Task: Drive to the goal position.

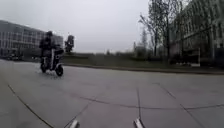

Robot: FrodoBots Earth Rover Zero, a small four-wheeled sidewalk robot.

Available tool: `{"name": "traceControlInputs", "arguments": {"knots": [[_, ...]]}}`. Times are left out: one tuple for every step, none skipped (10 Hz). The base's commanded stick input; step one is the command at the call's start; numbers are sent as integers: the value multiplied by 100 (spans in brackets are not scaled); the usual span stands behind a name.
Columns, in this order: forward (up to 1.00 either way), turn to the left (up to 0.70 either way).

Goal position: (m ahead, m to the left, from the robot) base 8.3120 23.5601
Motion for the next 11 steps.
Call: {"name": "traceControlInputs", "arguments": {"knots": [[70, 35], [70, 35], [70, 35], [70, 35], [70, 35], [70, 35], [0, 70], [0, 70], [0, 70], [70, 35], [70, 35]]}}
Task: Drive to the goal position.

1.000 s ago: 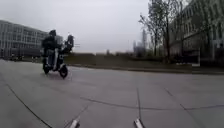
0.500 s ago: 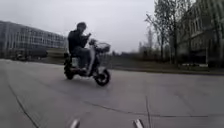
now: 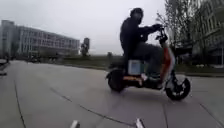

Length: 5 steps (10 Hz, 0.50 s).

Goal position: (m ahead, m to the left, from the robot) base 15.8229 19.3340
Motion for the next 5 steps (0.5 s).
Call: {"name": "traceControlInputs", "arguments": {"knots": [[70, 35], [70, 35], [70, 35], [70, 35], [70, 35]]}}
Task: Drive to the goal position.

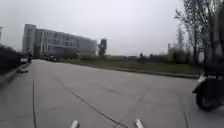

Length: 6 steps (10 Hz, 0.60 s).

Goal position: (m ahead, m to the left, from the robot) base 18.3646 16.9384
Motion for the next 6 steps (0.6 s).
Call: {"name": "traceControlInputs", "arguments": {"knots": [[70, 35], [70, 35], [70, 35], [70, 35], [70, 35], [70, 35]]}}
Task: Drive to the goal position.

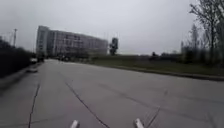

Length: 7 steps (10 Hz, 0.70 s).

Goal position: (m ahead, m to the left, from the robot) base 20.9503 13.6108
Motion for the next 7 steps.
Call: {"name": "traceControlInputs", "arguments": {"knots": [[70, 35], [70, 35], [70, 35], [70, 35], [71, 33], [82, 8], [85, 0]]}}
